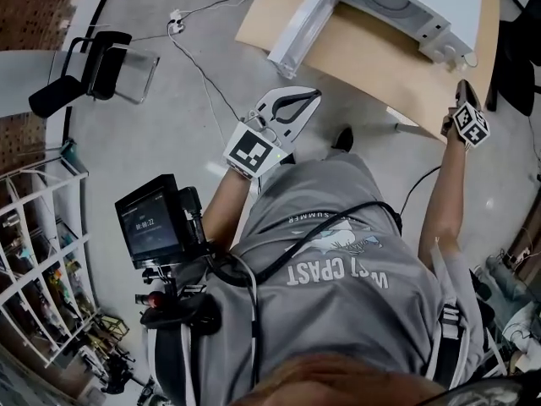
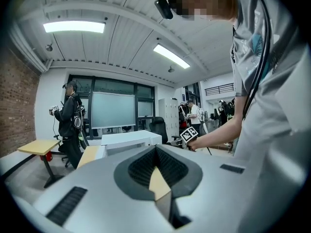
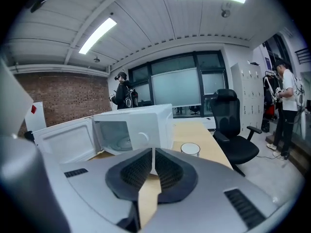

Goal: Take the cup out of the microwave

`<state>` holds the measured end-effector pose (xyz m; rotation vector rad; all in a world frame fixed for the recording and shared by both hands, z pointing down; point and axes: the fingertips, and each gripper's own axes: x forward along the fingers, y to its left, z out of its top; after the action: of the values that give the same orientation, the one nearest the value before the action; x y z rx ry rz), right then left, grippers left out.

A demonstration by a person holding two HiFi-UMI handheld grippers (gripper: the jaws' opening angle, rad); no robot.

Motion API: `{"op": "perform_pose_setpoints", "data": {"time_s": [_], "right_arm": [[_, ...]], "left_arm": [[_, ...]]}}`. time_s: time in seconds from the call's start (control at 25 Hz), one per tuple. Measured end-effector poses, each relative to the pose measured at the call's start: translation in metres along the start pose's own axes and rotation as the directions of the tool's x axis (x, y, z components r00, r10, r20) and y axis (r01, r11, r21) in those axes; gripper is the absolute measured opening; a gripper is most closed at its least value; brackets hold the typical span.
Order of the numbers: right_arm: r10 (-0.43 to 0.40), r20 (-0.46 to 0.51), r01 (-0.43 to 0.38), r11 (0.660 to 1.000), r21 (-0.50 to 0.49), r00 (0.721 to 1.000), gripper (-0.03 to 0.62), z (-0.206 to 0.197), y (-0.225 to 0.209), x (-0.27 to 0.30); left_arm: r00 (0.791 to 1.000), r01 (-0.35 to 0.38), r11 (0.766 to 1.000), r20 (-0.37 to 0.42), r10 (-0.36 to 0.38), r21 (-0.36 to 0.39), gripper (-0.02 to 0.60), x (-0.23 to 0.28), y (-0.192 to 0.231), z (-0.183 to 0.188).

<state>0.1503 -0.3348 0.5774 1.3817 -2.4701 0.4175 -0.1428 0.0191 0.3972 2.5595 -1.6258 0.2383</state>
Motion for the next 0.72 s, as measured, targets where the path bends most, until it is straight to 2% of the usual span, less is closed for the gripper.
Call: {"op": "perform_pose_setpoints", "data": {"time_s": [0.08, 0.28, 0.48, 0.64, 0.72], "right_arm": [[0.024, 0.028, -0.024, 1.0, -0.012, 0.999, 0.014, 0.006, 0.012, -0.01], [0.078, 0.101, -0.073, 0.996, -0.051, 0.992, 0.012, 0.026, 0.045, -0.038], [0.135, 0.159, -0.115, 0.985, -0.13, 0.978, 0.012, 0.051, 0.083, -0.076], [0.184, 0.191, -0.152, 0.974, -0.17, 0.964, 0.011, 0.057, 0.115, -0.101], [0.202, 0.206, -0.166, 0.97, -0.178, 0.958, 0.011, 0.053, 0.13, -0.111]], "left_arm": [[1.0, 0.003, 1.0, 0.012, -0.003, 0.012, 0.043, -0.004, -0.001, -0.003], [0.999, 0.02, 0.998, 0.036, -0.022, 0.053, 0.043, -0.012, -0.003, -0.014], [0.999, 0.033, 0.999, 0.037, -0.034, 0.028, 0.043, -0.012, -0.007, -0.019], [0.995, 0.058, 0.993, 0.081, -0.066, 0.105, 0.043, -0.012, -0.008, -0.022], [0.995, 0.067, 0.994, 0.07, -0.073, 0.091, 0.043, -0.014, -0.008, -0.033]]}}
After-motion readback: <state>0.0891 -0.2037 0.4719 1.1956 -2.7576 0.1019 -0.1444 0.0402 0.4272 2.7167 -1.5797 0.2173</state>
